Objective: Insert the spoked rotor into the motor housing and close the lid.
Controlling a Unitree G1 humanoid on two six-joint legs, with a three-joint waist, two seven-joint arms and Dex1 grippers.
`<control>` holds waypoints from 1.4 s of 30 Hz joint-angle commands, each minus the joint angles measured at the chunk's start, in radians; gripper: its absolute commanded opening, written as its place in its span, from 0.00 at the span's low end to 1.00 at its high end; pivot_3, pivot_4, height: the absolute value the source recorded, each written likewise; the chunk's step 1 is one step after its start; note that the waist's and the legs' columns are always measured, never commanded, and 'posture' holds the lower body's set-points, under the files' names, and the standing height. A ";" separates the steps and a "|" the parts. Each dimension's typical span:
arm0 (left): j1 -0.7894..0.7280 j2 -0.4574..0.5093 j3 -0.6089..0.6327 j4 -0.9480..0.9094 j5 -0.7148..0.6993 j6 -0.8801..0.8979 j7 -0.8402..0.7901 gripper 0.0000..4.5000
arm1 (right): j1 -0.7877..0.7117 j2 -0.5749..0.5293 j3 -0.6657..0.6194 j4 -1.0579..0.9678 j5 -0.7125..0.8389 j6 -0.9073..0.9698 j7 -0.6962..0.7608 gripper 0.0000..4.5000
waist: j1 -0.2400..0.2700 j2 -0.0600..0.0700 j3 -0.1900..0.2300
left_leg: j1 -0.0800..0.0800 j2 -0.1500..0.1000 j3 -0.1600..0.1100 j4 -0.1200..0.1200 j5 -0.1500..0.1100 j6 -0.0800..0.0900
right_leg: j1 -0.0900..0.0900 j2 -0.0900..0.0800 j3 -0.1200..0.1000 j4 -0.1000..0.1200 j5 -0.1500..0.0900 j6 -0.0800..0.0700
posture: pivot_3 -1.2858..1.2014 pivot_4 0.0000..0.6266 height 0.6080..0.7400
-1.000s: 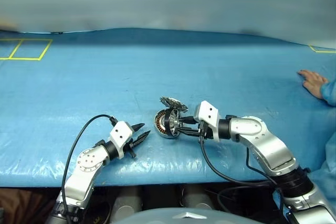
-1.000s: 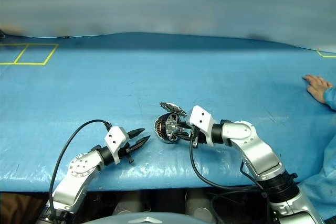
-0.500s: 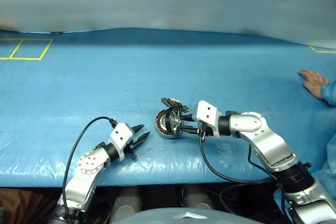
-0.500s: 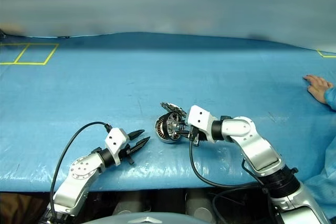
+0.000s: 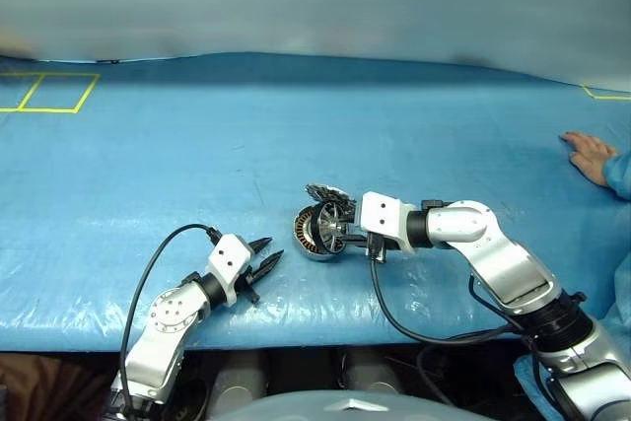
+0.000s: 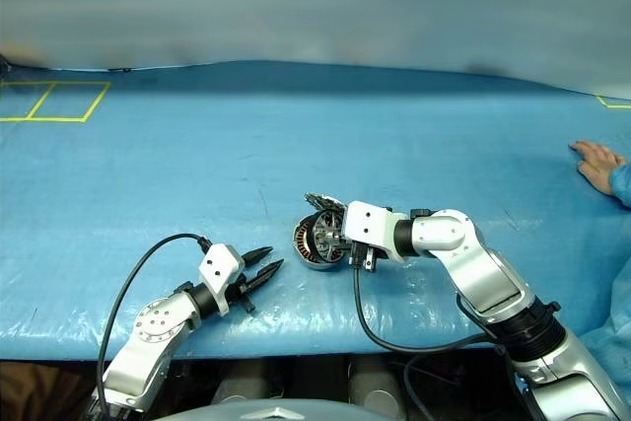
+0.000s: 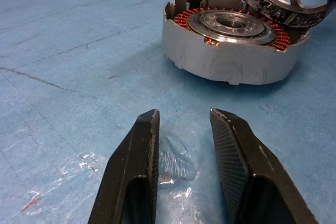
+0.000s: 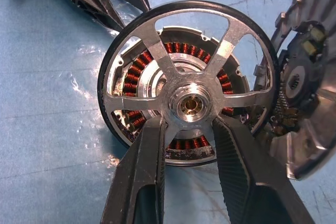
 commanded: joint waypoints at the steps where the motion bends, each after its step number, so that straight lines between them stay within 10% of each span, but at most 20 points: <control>1: 0.004 -0.006 -0.007 -0.027 0.006 -0.015 0.006 0.36 | -0.013 -0.010 0.004 -0.029 -0.014 -0.001 0.016 0.26 | 0.000 0.000 0.000 | 0.000 0.000 0.000 0.000 0.000 0.000 | 0.000 0.000 0.000 0.000 0.000 0.000 | 0.52 0.24 1.00; 6: 0.003 -0.008 -0.009 -0.025 0.005 -0.015 0.006 0.36 | -0.013 -0.006 0.003 -0.038 -0.011 0.009 0.024 0.26 | 0.000 0.000 0.000 | 0.000 0.000 0.000 0.000 0.000 0.000 | 0.000 0.000 0.000 0.000 0.000 0.000 | 0.52 0.24 1.00; 9: 0.000 -0.010 -0.010 -0.023 0.005 -0.014 0.005 0.36 | -0.013 0.003 -0.002 -0.039 -0.015 0.006 0.013 0.43 | 0.000 0.000 0.000 | 0.000 0.000 0.000 0.000 0.000 0.000 | 0.000 0.000 0.000 0.000 0.000 0.000 | 0.52 0.24 1.00; 28: -0.009 -0.009 -0.007 -0.011 0.002 -0.016 0.002 0.36 | 0.069 0.049 -0.094 -0.088 0.087 0.055 -0.031 0.43 | 0.000 0.000 0.000 | 0.000 0.000 0.000 0.000 0.000 0.000 | 0.000 0.000 0.000 0.000 0.000 0.000 | 0.52 0.24 1.00; 35: -0.007 0.008 0.006 -0.011 0.001 -0.022 -0.005 0.36 | 0.223 -0.026 -0.206 -0.105 0.117 0.104 -0.063 0.01 | 0.001 0.000 0.000 | -0.001 -0.001 0.000 0.000 -0.001 0.001 | 0.000 -0.002 -0.001 0.000 -0.001 0.001 | 0.52 0.24 1.00; 42: -0.009 0.013 0.010 -0.001 0.000 -0.036 -0.010 0.36 | 0.111 0.015 -0.221 0.085 -0.027 0.062 -0.258 0.00 | -0.009 0.000 0.000 | 0.002 0.000 0.005 0.001 -0.001 0.002 | 0.000 -0.006 -0.004 0.001 0.000 0.003 | 0.52 0.24 1.00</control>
